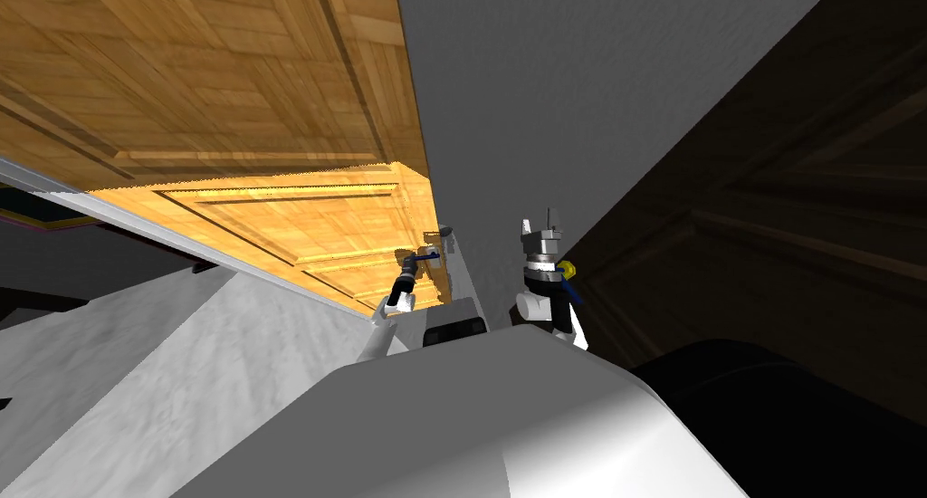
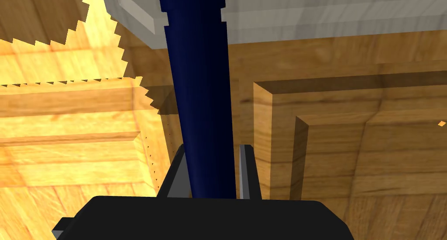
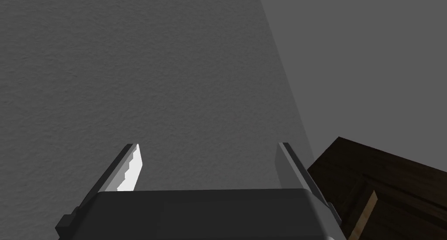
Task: Push the door open
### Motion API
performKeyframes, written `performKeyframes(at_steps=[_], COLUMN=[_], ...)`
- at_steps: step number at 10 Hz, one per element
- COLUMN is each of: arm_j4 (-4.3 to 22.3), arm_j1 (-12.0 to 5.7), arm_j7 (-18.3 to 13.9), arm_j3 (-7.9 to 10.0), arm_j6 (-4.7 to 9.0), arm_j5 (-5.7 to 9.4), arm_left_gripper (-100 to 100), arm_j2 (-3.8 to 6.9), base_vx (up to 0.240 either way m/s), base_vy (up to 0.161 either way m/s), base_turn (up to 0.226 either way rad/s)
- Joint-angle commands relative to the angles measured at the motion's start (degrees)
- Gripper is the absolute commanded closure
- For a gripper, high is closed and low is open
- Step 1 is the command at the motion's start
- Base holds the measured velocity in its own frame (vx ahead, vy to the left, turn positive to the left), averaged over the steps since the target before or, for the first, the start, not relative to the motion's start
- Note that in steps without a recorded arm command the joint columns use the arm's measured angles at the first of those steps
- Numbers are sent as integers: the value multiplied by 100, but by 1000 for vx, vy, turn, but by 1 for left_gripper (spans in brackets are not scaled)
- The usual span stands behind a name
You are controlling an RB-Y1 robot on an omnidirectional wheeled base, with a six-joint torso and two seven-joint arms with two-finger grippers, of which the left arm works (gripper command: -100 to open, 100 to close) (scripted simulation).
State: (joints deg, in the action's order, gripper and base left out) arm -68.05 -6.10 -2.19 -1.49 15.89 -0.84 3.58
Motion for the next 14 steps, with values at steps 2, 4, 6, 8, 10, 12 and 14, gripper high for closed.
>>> performKeyframes(at_steps=[2, 4, 6, 8, 10, 12, 14], arm_j4=[46, 51, 58, 64, 72, 77, 214], arm_j1=[-51, -57, -67, -74, -85, -92, -195], arm_j7=[28, 56, 99, 129, 174, 204, 257], arm_j3=[193, 252, 345, 407, 504, 568, 455], arm_j6=[50, 52, 54, 55, 58, 59, 60], arm_j5=[25, 27, 30, 32, 35, 37, 71], arm_left_gripper=[100, 100, 100, 100, 100, 100, -100], arm_j2=[118, 123, 121, 118, 102, 90, 48], base_vx=[117, 81, 98, 104, 141, 81, 67], base_vy=[1, -3, -9, -14, -29, 9, 13], base_turn=[41, 28, 84, 32, 61, 51, 202])
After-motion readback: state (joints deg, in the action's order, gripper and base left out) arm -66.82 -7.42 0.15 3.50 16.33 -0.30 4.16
